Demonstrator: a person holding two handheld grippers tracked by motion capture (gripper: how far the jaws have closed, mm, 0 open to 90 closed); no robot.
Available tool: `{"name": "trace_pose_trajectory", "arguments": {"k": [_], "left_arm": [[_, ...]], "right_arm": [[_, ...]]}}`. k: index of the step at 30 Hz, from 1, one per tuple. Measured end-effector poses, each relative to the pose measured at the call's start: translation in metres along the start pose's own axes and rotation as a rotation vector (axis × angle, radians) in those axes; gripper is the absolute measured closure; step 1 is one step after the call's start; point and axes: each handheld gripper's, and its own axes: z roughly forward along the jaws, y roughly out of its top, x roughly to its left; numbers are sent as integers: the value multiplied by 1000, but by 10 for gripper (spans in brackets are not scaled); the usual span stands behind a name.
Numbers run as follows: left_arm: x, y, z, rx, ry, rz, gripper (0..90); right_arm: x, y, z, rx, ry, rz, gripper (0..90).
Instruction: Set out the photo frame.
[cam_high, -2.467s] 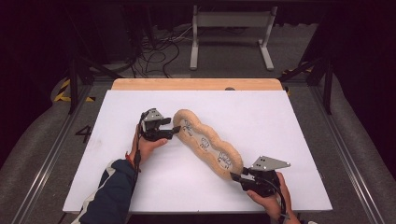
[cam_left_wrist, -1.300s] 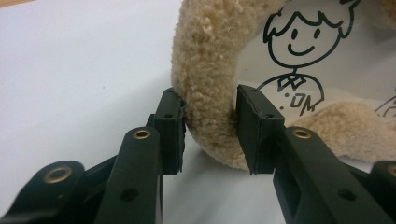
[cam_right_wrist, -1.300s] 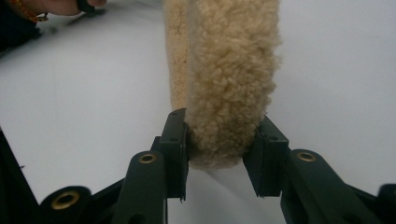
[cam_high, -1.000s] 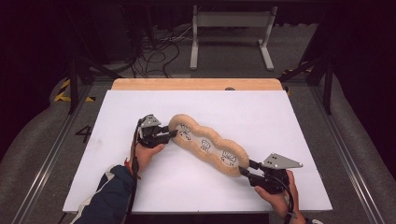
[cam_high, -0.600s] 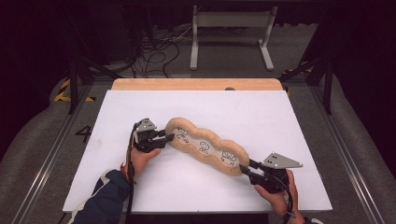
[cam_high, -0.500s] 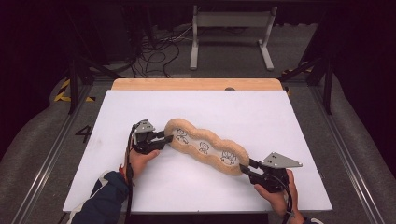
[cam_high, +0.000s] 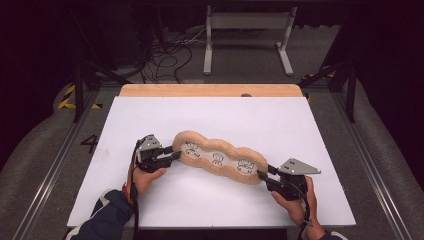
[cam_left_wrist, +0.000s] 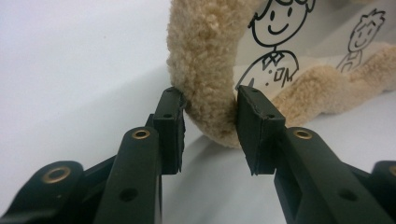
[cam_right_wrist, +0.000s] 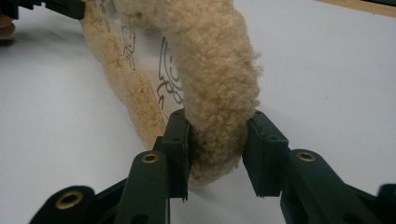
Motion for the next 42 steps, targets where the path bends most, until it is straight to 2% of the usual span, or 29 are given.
{"name": "trace_pose_trajectory", "arguments": {"k": [6, 9, 11, 15, 16, 19, 21, 23, 26, 28, 30, 35, 37, 40, 42], "left_arm": [[-3, -4, -5, 3, -1, 13, 657], [-4, -4, -7, 3, 12, 35, 661], [-5, -4, -8, -1, 14, 34, 661], [-4, -3, -9, -26, 43, 53, 597], [-3, -4, -10, -41, 40, 40, 571], [3, -3, -11, -78, 45, 41, 500], [6, -1, -9, -95, 27, 37, 472], [4, 0, -5, -84, 10, 53, 457], [3, 1, -2, -66, 13, 76, 460], [1, 2, -2, -72, -5, 81, 496], [-1, 2, -1, -73, -23, 63, 521], [1, 1, -3, -73, -15, 57, 573], [1, 1, -3, -76, -15, 60, 565], [3, 0, -2, -99, -28, 30, 531], [4, 1, -2, -96, -30, 46, 542]], "right_arm": [[-5, 2, 4, -5, -4, -1, 645], [-7, 2, 5, -8, 0, 4, 643], [-7, 1, 4, -12, -5, 4, 634], [-5, -4, 1, -42, -23, 2, 590], [-6, -6, -1, -47, -21, 5, 590], [-6, -7, -7, -60, -18, 7, 644], [-4, -7, -9, -60, -24, 1, 675], [0, -7, -9, -59, -51, -15, 685], [1, -7, -8, -60, -60, -16, 689], [0, -7, -8, -63, -57, -9, 691], [0, -7, -8, -63, -57, -7, 691], [-1, -7, -7, -63, -59, -2, 692], [-1, -6, -7, -64, -60, -1, 691], [-2, -6, -6, -65, -57, 0, 689], [-3, -6, -6, -67, -54, 5, 686]]}}
